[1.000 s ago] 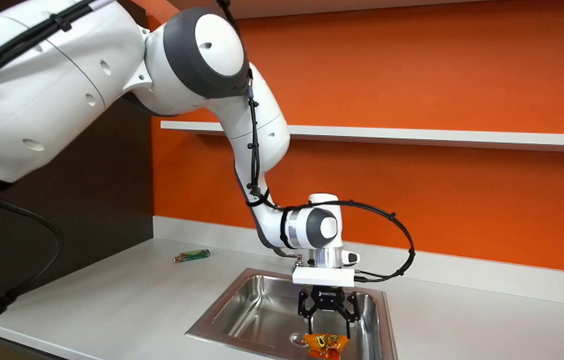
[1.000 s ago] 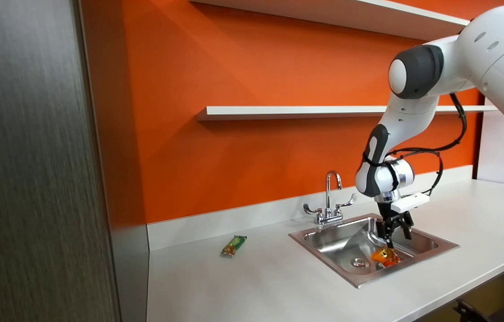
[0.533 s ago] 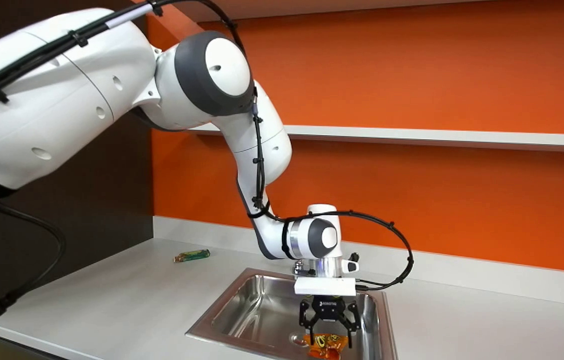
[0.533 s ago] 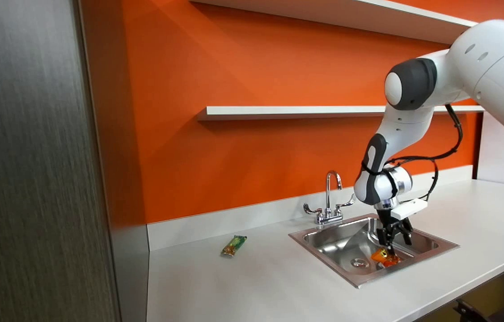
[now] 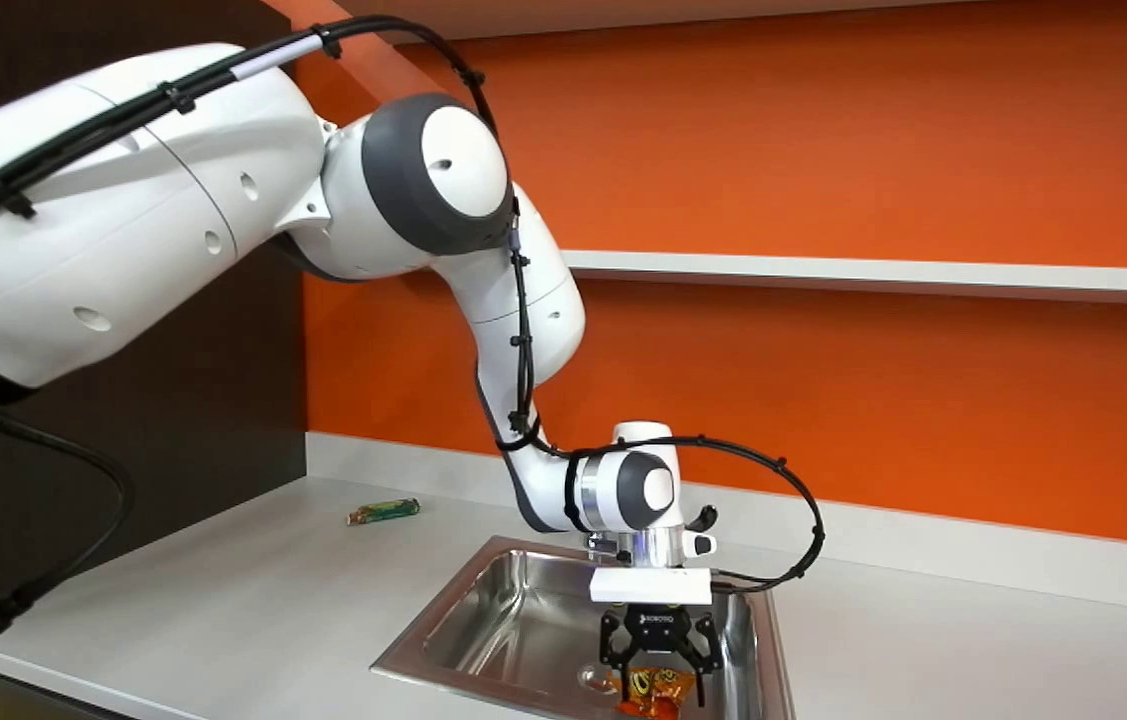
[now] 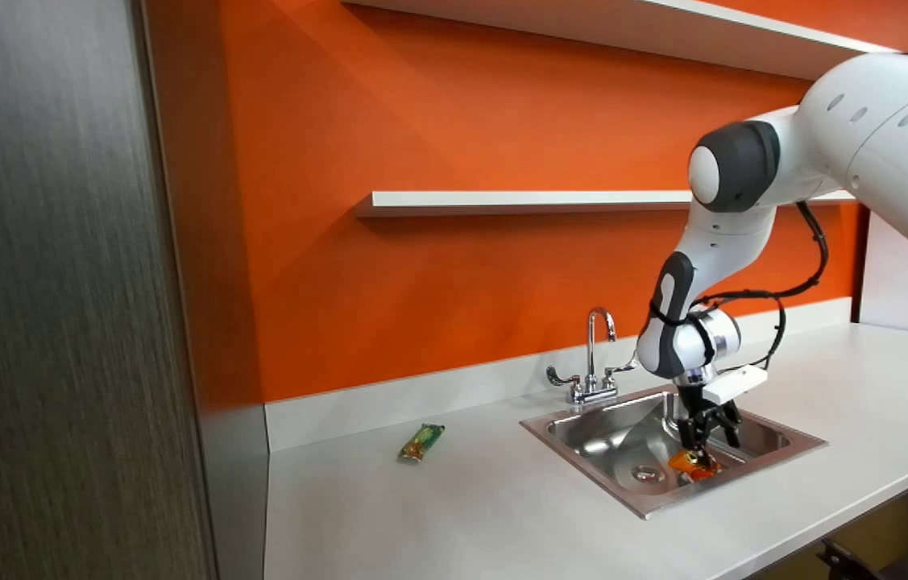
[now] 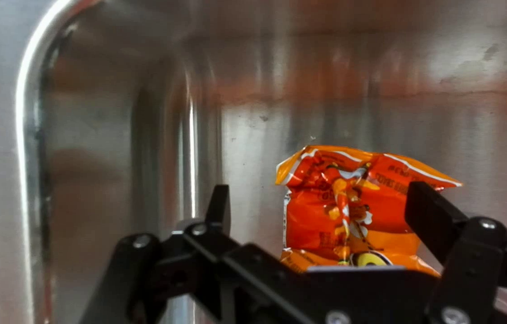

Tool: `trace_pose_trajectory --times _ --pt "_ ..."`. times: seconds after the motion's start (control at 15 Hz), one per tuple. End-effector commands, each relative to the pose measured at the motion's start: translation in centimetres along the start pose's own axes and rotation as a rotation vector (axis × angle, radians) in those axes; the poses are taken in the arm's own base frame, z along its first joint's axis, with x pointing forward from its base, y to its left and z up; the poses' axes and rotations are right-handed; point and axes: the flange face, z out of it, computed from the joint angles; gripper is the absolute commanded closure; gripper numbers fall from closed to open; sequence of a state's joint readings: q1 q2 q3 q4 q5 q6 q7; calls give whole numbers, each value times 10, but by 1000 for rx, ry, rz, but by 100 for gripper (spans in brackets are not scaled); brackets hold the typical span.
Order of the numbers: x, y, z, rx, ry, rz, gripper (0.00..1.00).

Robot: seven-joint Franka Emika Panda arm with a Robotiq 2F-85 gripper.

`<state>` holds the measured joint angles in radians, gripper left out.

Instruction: Remove the orange packet from the sink

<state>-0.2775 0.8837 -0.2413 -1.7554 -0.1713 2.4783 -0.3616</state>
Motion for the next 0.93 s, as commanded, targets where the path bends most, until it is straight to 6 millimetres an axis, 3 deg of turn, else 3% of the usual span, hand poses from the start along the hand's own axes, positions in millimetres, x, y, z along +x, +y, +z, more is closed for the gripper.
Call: trace_pose_trajectory --times 0.0,0.87 --pt "6 5 2 -11 22 13 0" --pt "3 0 4 -3 4 -1 0"
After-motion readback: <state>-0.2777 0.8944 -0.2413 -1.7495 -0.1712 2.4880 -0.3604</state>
